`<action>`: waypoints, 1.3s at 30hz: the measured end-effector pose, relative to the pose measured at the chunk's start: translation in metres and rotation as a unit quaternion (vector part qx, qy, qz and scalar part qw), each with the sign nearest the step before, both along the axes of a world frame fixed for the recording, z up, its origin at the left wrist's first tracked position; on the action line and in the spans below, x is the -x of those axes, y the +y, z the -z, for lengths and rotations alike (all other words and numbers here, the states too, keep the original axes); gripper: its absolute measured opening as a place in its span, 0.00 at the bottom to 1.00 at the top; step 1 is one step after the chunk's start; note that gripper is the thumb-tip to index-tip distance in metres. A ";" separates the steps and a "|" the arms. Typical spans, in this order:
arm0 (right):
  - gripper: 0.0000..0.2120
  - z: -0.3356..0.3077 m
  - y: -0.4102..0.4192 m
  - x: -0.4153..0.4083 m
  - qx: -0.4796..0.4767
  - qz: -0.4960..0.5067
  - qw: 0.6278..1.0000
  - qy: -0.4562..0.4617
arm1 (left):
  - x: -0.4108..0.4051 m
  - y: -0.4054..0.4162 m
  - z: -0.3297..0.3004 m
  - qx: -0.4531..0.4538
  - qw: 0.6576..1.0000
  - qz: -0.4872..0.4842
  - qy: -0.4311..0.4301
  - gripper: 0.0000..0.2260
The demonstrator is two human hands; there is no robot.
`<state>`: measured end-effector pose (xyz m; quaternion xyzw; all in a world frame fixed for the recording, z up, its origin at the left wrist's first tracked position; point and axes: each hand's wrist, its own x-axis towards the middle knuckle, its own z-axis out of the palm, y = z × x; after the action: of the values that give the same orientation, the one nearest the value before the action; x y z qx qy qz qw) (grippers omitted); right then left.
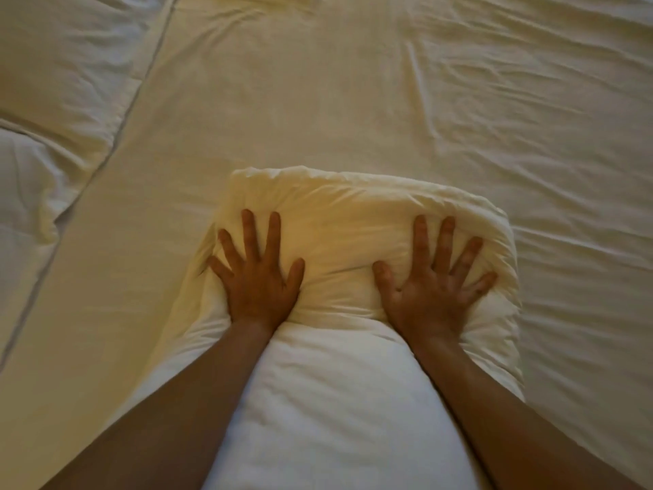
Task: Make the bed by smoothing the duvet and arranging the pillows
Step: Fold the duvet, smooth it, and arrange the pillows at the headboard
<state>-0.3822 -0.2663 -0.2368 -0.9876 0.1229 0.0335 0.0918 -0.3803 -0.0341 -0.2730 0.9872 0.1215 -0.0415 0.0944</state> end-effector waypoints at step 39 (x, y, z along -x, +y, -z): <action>0.35 -0.086 -0.014 0.302 -0.025 -0.207 0.975 0.079 | 0.321 -0.015 -0.108 -0.023 0.994 0.051 0.098 0.30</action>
<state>-0.6838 -0.2800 -0.1504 -0.9832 -0.0781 0.1331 0.0978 -0.7011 -0.0494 -0.1645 0.9853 0.0802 -0.1396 0.0569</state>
